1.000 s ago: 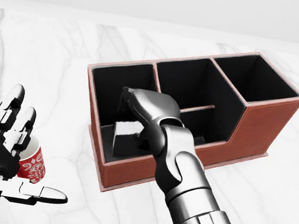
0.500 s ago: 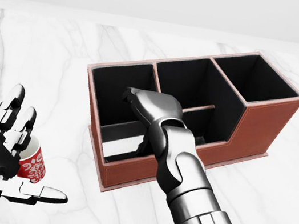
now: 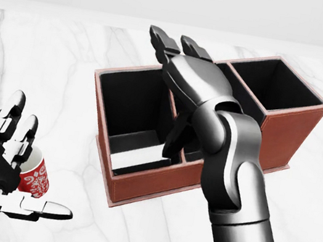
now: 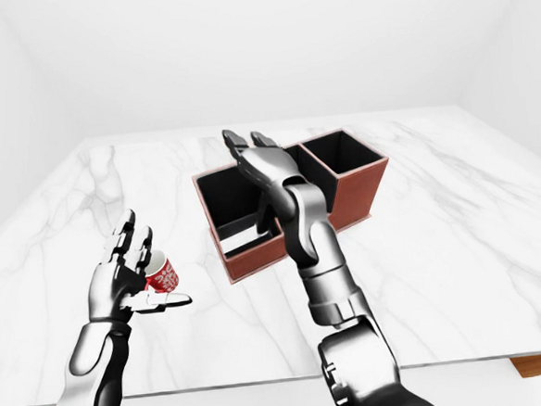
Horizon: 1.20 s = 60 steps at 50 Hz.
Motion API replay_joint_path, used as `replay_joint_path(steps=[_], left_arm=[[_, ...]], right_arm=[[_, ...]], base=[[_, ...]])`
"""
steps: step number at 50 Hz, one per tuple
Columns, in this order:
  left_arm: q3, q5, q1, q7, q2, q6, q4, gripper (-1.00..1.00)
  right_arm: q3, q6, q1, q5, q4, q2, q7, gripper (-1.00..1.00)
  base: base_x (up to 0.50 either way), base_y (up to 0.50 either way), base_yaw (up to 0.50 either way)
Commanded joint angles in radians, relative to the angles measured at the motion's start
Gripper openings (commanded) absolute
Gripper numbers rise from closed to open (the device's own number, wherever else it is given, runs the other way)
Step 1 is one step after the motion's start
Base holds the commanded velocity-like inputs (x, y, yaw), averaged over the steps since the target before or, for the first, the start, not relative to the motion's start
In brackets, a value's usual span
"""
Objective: Pick up the book and place it in the left compartment of the caddy.
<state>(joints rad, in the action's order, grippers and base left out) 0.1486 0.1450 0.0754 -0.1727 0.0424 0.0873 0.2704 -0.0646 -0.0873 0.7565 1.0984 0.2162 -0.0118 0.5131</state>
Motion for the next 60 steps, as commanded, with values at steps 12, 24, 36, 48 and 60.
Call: replay_joint_path(steps=[12, 24, 36, 48, 60], left_arm=[[0.047, 0.020, -0.046, 0.035, 0.022, 0.000, -0.038, 1.00], [-0.017, -0.072, 0.013, 0.085, -0.011, 0.000, 0.043, 1.00], [-0.057, -0.172, 0.093, 0.114, -0.039, 0.000, 0.284, 1.00], [-0.081, -0.151, 0.185, 0.123, -0.068, 0.000, 0.488, 1.00], [-0.105, -0.059, 0.382, 0.050, -0.102, -0.074, 0.634, 1.00]], right_arm=[[0.185, 0.000, -0.231, -0.674, -0.654, -0.106, -0.152, 1.00], [0.289, 0.000, -0.473, -1.051, -0.813, -0.149, -0.349, 1.00], [0.410, 0.000, -0.745, -1.255, -0.902, -0.109, -0.322, 1.00], [0.538, 0.000, -0.865, -1.361, -0.928, -0.062, -0.267, 1.00], [0.547, 0.000, -0.941, -1.365, -0.922, 0.007, -0.238, 1.00]], base=[[0.00, 0.00, 0.00], [0.00, 0.00, 0.00], [0.00, 0.00, 0.00], [0.00, 0.00, 0.00], [0.00, 0.00, 0.00]])
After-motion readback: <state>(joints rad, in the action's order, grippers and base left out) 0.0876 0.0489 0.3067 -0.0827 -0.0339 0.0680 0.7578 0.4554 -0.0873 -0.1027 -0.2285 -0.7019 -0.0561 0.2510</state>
